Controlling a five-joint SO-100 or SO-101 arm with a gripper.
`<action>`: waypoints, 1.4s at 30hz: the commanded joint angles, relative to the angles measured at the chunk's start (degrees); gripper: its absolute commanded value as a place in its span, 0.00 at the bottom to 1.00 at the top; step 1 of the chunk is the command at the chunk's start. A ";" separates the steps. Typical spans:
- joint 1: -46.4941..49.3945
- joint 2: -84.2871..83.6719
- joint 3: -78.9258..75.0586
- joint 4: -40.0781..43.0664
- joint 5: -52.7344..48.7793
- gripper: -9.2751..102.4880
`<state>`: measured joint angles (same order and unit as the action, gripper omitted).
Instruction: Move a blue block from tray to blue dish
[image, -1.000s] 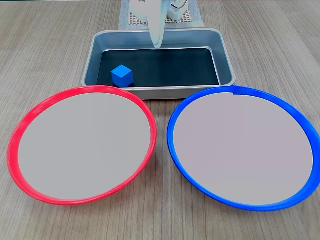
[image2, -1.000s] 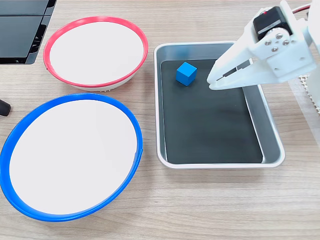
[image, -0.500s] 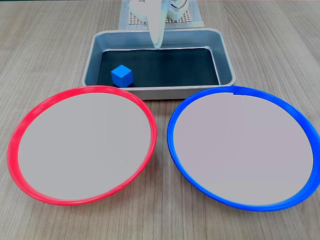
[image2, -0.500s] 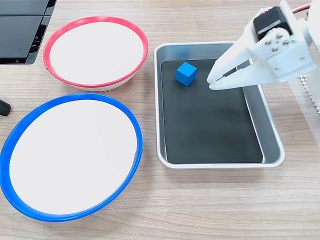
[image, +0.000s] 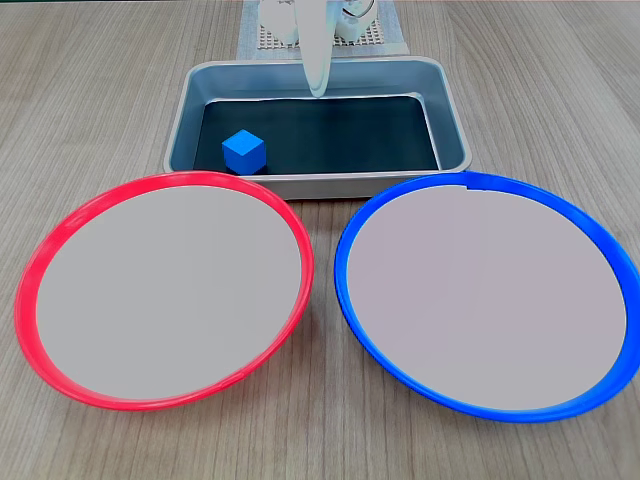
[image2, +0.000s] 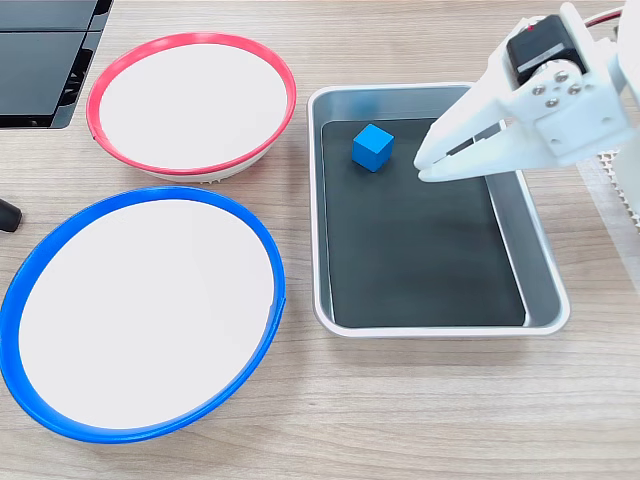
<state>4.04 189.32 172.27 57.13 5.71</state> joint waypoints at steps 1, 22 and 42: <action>1.32 -3.43 -9.84 0.09 -3.43 0.08; 18.37 -47.81 -43.59 9.93 -115.22 0.11; 13.97 -82.71 -49.22 -4.57 -151.79 0.30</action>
<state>19.25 106.61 125.42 52.82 -143.44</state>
